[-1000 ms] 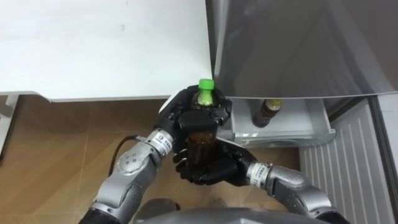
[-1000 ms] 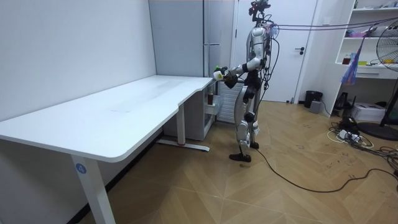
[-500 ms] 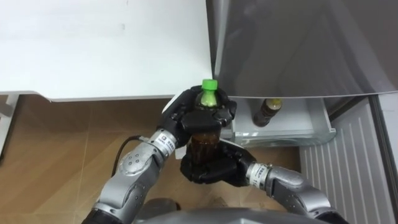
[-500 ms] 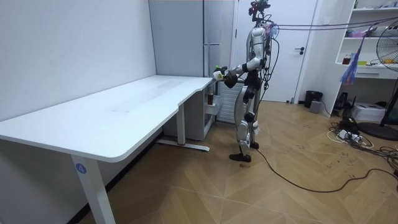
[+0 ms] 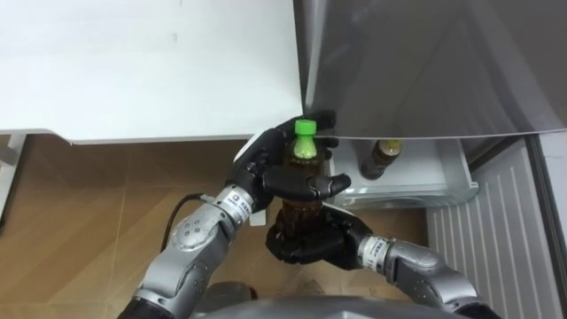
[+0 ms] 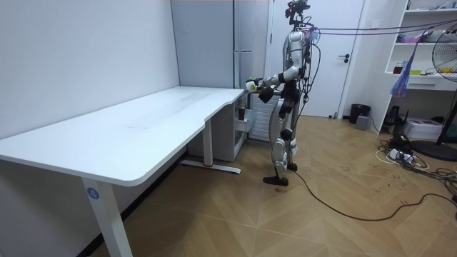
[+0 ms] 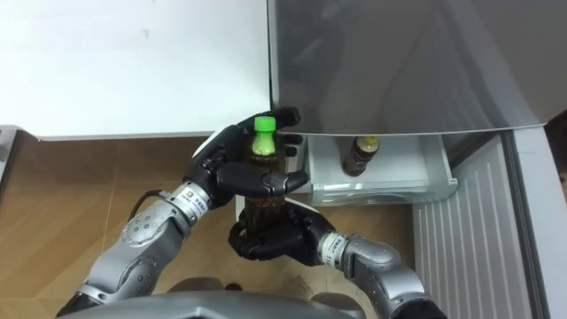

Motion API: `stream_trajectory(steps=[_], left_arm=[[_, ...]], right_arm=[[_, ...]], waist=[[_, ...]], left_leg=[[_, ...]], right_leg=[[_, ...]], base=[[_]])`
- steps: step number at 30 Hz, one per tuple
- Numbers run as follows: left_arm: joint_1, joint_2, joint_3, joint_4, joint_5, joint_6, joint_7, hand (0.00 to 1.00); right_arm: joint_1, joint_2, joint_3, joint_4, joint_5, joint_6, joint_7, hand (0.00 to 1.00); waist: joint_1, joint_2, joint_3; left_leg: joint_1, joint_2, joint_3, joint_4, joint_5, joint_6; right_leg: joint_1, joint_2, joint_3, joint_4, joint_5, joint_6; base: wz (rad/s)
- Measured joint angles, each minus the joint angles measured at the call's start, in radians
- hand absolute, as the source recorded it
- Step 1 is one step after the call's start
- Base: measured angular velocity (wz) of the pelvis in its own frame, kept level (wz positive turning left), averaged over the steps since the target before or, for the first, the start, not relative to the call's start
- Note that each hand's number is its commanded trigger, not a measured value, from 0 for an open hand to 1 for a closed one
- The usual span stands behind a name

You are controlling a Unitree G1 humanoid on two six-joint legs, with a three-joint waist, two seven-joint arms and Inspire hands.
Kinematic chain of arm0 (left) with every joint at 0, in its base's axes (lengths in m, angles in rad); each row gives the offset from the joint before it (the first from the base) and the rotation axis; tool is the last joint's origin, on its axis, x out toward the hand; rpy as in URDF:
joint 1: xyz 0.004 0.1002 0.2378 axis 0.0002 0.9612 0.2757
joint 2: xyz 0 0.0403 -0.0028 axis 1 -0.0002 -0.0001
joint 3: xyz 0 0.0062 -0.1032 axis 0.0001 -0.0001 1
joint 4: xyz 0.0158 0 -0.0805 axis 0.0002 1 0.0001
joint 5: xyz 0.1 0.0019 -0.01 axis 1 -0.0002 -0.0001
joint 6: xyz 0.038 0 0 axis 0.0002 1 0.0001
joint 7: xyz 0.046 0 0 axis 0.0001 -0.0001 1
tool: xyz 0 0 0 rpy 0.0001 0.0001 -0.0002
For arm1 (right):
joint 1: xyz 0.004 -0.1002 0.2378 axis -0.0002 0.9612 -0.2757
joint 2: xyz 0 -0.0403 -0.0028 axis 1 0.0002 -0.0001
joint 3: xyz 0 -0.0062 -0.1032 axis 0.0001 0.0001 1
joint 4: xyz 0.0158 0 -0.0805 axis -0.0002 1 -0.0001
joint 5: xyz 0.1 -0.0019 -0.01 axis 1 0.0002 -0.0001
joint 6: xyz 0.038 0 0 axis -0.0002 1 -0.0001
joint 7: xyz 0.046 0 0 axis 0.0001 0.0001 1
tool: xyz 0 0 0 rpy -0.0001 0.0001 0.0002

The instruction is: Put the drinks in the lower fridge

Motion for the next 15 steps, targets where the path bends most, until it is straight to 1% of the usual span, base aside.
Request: stream_trajectory(steps=[9,15], left_arm=[[-0.001,0.000,0.001,0.000,0.000,-0.003,-0.005,0.00],[-0.002,0.000,0.001,0.000,0.000,-0.022,-0.005,0.00]], right_arm=[[0.000,-0.001,0.000,0.000,0.000,0.000,-0.012,1.00],[0.000,-0.001,0.000,0.000,0.000,0.000,-0.018,1.00]], waist=[[0.000,0.008,0.0038],[0.002,0.017,0.0034]], left_leg=[[0.002,0.001,0.003,0.001,0.000,0.000],[0.003,0.001,0.003,0.002,0.000,0.000]], right_leg=[[0.001,0.000,0.006,0.002,0.000,0.000],[0.001,0.000,0.007,0.003,0.000,0.000]], base=[[0.00],[0.00]])
